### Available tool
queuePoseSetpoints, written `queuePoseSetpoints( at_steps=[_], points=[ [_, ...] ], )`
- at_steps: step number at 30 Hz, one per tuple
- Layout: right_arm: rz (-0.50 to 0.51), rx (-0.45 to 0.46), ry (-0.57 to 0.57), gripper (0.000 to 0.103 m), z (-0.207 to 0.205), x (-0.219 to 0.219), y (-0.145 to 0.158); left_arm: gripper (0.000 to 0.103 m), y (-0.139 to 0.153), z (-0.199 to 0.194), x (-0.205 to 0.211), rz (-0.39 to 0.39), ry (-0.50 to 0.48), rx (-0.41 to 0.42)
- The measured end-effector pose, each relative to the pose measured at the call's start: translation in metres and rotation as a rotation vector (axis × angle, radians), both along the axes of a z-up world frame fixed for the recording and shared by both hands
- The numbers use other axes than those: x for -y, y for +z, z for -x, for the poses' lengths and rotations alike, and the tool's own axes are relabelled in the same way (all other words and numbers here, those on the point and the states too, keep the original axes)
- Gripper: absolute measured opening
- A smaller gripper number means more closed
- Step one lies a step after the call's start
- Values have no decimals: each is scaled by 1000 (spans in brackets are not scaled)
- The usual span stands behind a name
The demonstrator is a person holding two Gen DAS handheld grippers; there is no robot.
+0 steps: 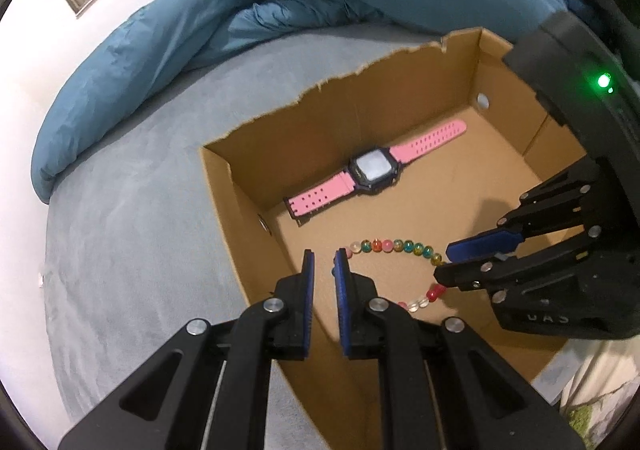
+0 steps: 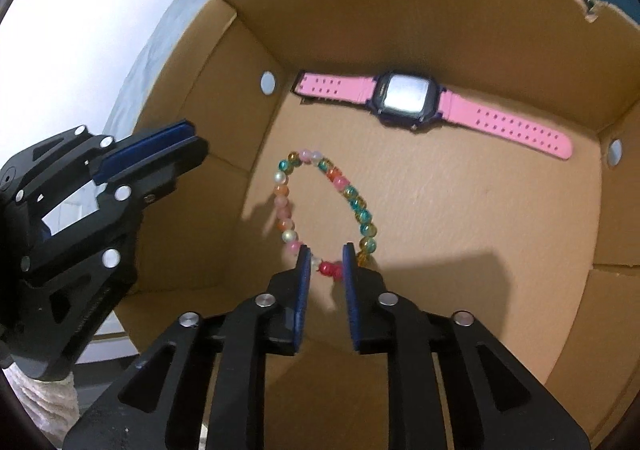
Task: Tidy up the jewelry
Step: 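Withdraw the right tool from the box toward the orange bracelet and charms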
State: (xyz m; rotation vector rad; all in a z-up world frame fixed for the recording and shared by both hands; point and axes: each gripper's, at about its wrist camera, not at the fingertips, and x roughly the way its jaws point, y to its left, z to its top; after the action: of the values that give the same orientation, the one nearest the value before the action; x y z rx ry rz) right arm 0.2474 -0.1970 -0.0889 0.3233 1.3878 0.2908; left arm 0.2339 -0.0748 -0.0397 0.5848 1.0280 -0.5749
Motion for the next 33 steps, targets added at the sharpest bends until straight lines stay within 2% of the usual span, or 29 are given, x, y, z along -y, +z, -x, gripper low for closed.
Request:
queuePoseSetpoints(
  at_steps=[5,11,16,20,27,33],
  points=[
    [31,77,-16,26,2,7,18,12,16,5,-8,72,15,37],
    [76,233,-50,36,22,21,53,23,47,25,-25,196,33,105],
    [153,445,-109,44,73,26,93,43,76,55,-50,319,72,161],
    [171,534,-159,48,114,27,106,53,87,90,-73,394,117,189],
    [239,633,-187,61,185,18,97,60,72,145,-96,401,174,175],
    [265,614,-212,66,221,15,80,62,50,171,-95,367,181,140]
  ],
)
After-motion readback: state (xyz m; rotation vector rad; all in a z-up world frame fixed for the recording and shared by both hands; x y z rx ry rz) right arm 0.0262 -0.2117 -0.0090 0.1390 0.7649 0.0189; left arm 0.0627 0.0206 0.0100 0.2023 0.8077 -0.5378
